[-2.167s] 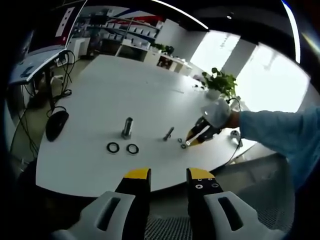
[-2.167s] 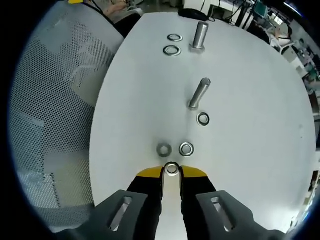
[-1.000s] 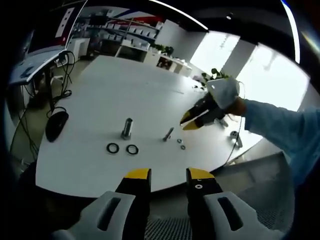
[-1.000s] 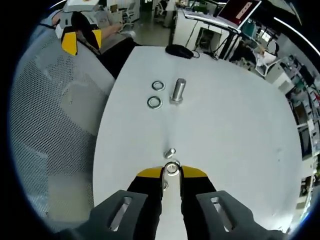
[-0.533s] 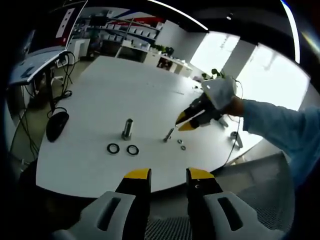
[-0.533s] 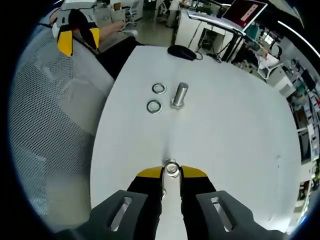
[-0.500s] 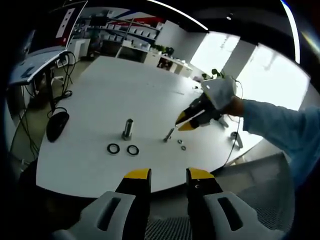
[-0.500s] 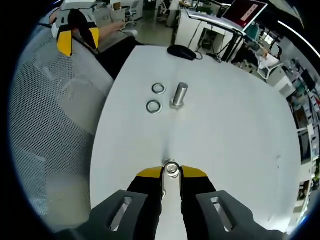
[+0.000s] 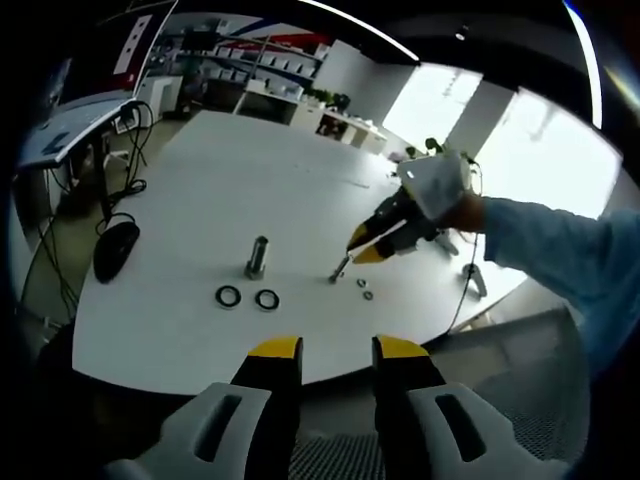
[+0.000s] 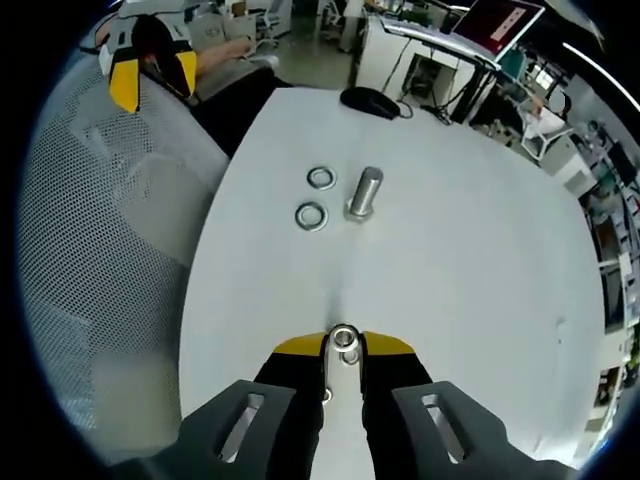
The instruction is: Place the washer onto the threaded stud by aligning its center hole with the stud, sliding it down to the base, and recovering from edge contact or off-axis alignment until the washer reaches the visible bottom stop.
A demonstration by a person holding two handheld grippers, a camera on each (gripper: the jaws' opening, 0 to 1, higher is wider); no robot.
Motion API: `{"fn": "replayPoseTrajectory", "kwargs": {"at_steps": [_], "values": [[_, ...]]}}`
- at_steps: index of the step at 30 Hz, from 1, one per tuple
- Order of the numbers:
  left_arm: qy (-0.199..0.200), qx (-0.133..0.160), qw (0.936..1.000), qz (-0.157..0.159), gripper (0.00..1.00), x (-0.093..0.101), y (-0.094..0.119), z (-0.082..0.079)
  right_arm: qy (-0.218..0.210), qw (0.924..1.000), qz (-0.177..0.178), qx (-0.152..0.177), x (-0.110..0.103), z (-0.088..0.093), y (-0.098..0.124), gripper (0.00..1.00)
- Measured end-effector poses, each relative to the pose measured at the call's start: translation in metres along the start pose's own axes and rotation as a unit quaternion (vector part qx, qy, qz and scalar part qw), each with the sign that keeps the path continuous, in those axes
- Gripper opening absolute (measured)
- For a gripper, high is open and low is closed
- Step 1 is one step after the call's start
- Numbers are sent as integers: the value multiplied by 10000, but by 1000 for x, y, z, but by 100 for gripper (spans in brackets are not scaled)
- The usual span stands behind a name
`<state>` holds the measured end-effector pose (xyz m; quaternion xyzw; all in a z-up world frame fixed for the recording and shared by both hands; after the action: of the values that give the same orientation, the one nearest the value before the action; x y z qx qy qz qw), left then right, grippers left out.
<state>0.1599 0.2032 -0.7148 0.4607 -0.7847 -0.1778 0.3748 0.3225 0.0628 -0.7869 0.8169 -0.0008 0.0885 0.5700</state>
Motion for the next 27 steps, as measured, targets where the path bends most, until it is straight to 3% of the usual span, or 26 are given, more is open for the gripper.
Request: {"fn": "replayPoseTrajectory", "kwargs": {"at_steps": [27], "values": [[7,-59,10000,14,26,0,-1,2,-3,9994,-250,-242,-4,14,-39,13]]}}
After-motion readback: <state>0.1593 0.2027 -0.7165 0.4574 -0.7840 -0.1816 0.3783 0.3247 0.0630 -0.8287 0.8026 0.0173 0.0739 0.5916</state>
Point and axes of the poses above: the point that each gripper's makers call its tool centre point, and the gripper's own axes: y roughly backward along the fingers, x roughly to its right, z roughly out of its underside, the point moved 3 cm from there along y, roughly backward along the fingers, and after that the axes turned 4 degrees about -x, right-handed, at the moved point
